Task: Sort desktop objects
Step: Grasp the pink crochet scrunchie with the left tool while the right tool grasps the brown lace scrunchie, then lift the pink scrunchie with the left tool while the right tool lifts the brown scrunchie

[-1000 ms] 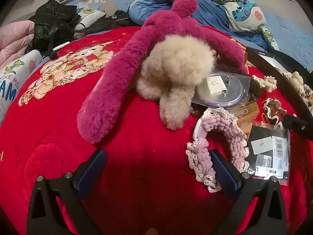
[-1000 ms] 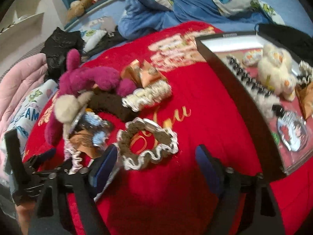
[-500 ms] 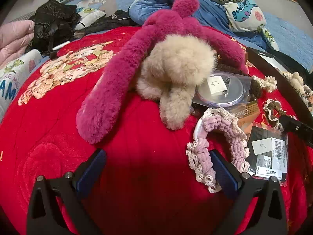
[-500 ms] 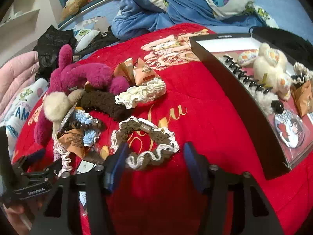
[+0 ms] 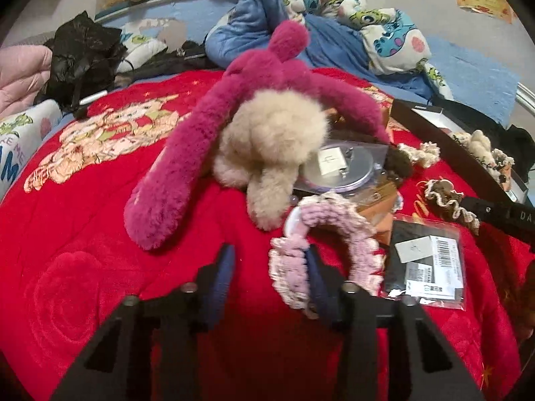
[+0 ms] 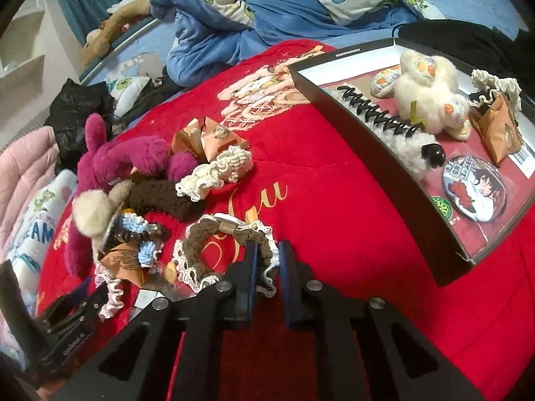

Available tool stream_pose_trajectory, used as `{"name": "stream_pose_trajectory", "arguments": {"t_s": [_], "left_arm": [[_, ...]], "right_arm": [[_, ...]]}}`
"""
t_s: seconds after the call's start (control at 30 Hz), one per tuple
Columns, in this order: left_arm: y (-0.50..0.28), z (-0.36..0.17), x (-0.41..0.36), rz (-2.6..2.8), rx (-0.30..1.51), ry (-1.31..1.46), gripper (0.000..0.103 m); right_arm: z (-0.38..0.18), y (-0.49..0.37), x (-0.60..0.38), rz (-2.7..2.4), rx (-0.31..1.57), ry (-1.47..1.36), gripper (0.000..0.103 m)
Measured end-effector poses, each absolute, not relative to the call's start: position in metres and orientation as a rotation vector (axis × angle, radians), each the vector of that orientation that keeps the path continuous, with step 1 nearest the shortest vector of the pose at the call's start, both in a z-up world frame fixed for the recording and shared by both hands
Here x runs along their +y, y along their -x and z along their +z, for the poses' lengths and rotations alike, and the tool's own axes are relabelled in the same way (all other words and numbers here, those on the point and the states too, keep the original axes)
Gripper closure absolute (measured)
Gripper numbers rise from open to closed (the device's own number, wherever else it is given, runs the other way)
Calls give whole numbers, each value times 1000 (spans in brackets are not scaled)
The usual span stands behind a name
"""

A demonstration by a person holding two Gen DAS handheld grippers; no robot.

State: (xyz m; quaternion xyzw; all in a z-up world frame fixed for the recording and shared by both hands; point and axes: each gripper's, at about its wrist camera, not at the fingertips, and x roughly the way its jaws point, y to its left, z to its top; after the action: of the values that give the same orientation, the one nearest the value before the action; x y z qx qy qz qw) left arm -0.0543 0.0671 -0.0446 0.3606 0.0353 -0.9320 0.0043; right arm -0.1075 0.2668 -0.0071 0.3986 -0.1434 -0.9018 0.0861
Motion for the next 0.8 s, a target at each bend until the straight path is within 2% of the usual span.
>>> {"name": "stream_pose_trajectory", "arguments": {"t_s": [0.03,0.2,0.47,0.8], "left_arm": [[53,-45,66,-2916,111,-1121,79],[60,-48,20,-2932,234,-1087,86],[56,-48,18,-2930,224,-1055,87],[49,-44,11,-2944,270,-1005,87]], "right_arm": [[-6,106,267,-2687,-430,-1179,90],[3,99,271,-2659,-471,-1116,93],[16,83,266,-2626,-446,-1023,94],[26,75,284,-2599,-527,-963,95]]}}
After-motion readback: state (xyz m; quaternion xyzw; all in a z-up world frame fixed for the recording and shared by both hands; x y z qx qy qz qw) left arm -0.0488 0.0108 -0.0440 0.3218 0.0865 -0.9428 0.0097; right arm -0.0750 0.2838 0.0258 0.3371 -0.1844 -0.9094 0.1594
